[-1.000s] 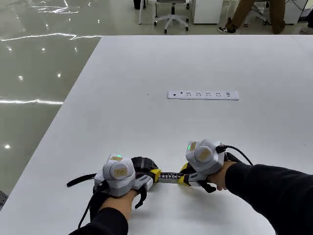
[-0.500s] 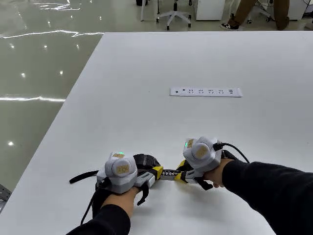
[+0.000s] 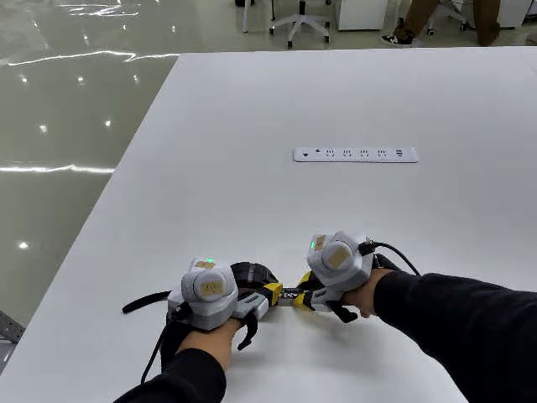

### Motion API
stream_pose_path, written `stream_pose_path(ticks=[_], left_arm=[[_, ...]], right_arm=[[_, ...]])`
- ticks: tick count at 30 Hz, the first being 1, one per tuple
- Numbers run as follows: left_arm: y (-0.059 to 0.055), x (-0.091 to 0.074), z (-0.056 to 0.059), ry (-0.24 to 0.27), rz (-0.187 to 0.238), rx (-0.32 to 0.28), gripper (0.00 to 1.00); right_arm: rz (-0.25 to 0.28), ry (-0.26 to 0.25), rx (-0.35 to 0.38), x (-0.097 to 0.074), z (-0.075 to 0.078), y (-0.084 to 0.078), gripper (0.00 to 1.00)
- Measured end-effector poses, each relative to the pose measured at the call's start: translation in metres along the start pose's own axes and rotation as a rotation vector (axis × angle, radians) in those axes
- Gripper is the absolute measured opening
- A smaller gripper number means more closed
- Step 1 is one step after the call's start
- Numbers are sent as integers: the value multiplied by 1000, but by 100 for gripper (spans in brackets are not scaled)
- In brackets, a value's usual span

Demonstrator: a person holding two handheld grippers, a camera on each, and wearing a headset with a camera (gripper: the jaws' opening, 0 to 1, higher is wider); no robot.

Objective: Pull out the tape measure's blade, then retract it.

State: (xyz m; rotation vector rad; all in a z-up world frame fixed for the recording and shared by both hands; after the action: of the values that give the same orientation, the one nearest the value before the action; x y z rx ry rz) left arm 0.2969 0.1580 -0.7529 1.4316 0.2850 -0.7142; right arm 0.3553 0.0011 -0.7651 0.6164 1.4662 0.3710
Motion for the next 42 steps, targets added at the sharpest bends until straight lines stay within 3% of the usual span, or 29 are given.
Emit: stream_pose_path(ticks=[17, 42], left_arm=[[1, 0, -2, -5, 2, -2, 58], [1, 0, -3, -13, -7, 3, 58]], right_arm=[[3, 14, -20, 10, -3, 14, 10], [4, 23, -21, 11, -3, 15, 12]])
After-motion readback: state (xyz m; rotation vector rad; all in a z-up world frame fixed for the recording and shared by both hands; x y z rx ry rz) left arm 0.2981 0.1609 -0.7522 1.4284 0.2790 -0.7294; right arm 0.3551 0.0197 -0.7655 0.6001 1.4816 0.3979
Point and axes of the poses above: the centre of the closed fingertips' face, and the gripper's own axes: x roughly forward along the fingers, z roughly to its right, y roughly out of its top, the point moved 10 cm from there along -x, roughly backward along the fingers, and after that the axes turned 4 degrees about -z, right-handed, at the moved point
